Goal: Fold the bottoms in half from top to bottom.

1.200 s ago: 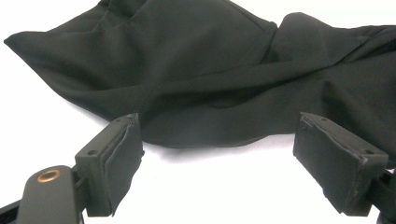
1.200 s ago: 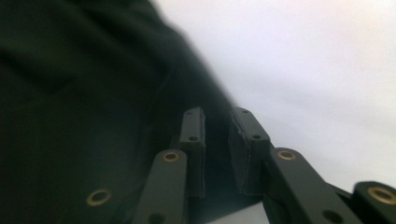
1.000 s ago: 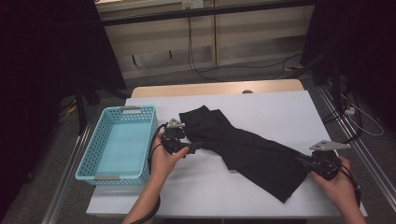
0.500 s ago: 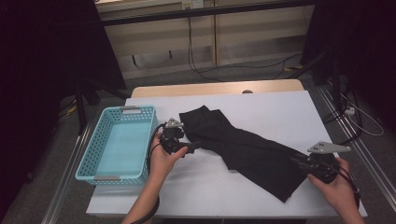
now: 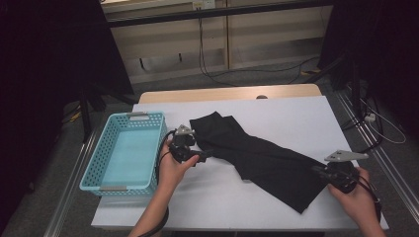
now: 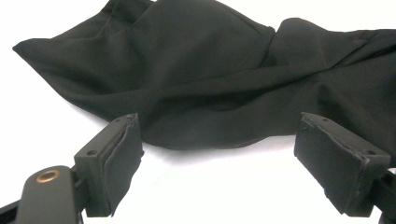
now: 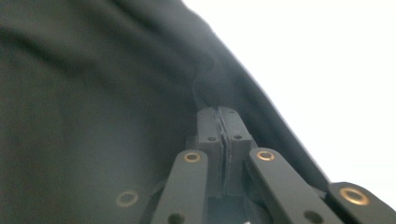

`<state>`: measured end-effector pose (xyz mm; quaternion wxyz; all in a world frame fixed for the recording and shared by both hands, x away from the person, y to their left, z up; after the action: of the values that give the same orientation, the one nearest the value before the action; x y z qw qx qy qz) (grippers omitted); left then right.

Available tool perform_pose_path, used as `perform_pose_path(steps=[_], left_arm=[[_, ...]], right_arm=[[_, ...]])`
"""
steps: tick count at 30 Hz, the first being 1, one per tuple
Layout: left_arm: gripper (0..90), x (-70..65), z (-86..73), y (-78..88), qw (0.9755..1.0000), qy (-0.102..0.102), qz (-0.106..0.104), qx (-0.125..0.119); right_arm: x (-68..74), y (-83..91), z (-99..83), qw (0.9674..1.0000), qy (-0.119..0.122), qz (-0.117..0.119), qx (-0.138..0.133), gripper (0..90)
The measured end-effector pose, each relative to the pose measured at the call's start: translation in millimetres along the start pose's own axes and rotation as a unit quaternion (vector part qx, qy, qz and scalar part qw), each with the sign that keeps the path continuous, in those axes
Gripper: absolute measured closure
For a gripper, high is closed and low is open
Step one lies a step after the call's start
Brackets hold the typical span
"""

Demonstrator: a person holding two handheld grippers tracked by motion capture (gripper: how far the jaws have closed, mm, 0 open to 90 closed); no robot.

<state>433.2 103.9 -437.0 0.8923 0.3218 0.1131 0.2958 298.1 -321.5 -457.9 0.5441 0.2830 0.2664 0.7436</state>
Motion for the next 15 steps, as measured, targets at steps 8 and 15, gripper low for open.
perform_pose_path(steps=[8,15], left_arm=[[15.5,2.2,-0.8,-0.7,1.0000,0.002,0.003,0.001],[15.4,1.9,-0.5,-0.5,1.0000,-0.001,0.002,0.001]], right_arm=[[-19.8,4.2,9.7,0.9994,-0.014,-0.012,-0.028,88.8],[-30.6,-3.2,1.9,0.9986,-0.025,-0.042,-0.019,73.4]])
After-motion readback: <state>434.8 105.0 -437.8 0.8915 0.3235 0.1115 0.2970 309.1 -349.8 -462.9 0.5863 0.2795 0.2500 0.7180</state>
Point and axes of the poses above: each handheld gripper's, and its own axes: y roughly backward along the jaws, z roughly out of its top, x roughly to its left, the point moved 2 cm from there along -y, roughly forward along the jaws, and after that the axes turned 11 degrees about -y, right-handed, at the moved point
